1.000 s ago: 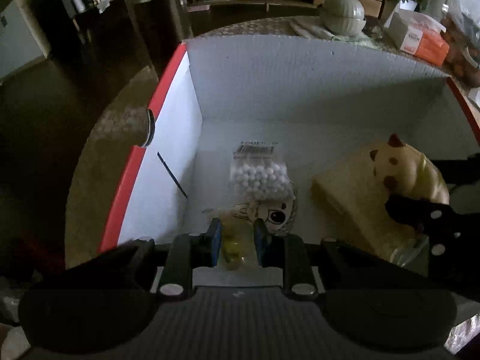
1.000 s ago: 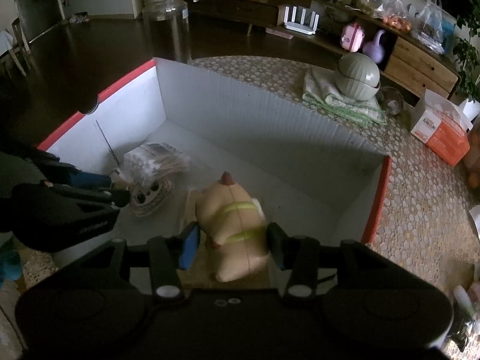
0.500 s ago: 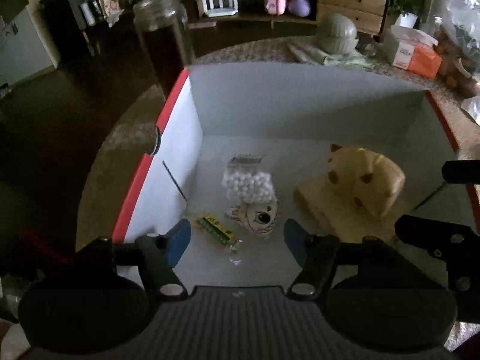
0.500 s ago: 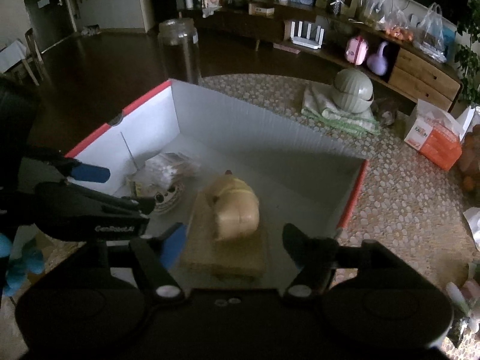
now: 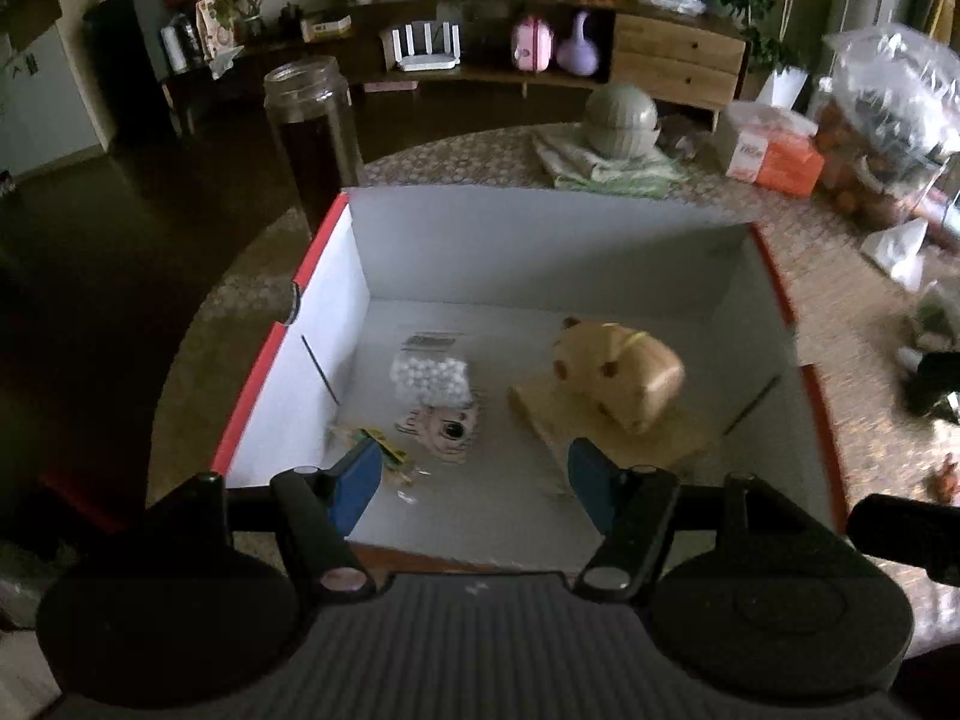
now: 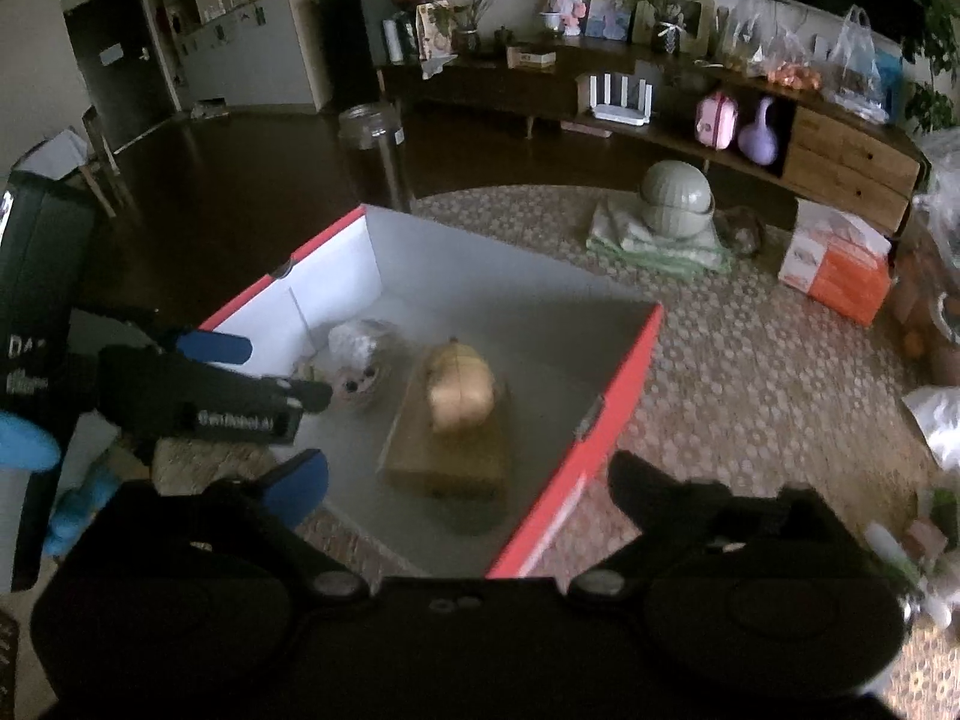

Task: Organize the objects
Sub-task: 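Open both tools to drop the snack packet and plush toy into the box, then move both tools back toward the dragon keychain and white bowl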

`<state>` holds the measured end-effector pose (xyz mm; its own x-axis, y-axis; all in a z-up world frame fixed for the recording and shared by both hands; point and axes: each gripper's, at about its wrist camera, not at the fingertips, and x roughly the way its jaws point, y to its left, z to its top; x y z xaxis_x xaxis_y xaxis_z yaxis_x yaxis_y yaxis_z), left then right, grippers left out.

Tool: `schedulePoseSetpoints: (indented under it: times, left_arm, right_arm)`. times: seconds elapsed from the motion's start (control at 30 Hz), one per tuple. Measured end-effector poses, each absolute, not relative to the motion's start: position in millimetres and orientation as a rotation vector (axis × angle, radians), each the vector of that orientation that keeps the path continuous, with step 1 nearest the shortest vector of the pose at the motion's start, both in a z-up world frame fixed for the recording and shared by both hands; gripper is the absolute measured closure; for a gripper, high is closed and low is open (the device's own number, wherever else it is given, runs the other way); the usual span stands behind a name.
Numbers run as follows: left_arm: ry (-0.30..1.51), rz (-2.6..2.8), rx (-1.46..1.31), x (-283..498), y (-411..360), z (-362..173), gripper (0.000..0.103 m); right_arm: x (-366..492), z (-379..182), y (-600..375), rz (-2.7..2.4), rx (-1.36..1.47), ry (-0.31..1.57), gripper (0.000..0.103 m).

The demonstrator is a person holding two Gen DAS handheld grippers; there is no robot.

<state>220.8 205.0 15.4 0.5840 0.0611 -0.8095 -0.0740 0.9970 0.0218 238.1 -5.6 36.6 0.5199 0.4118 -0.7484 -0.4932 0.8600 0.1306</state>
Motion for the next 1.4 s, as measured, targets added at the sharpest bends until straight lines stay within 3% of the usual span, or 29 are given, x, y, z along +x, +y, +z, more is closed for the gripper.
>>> schedulePoseSetpoints:
  times: [0.1, 0.2, 0.9, 1.07, 1.4]
  left_arm:
    - [0.928, 0.06, -0.025, 212.3, 193.9, 22.2, 0.034]
    - [0.905, 0.044, -0.024, 203.1, 180.1, 28.6, 0.023]
    - [0.839, -0.149, -0.08, 170.7, 69.9, 30.2, 0.017]
    - [0.829, -0.2, -0.077, 169.3, 40.4, 17.8, 0.0]
    - [0.803, -0.307, 0.008, 166.4, -37.6, -15.2, 0.0]
  right_arm:
    - [225.5, 41.3, -25.5, 0.537, -0.083, 0.841, 0.0]
    - [213.8, 44.8, -44.3, 0.538, -0.057, 0.824, 0.0]
    - [158.0, 32.8, -202.7, 0.402, 0.043, 0.766, 0.0]
    - [147.2, 16.9, -239.7, 0.317, 0.015, 0.772, 0.0]
    - [148.9, -16.1, -319.4, 0.155, 0.061, 0.83, 0.0]
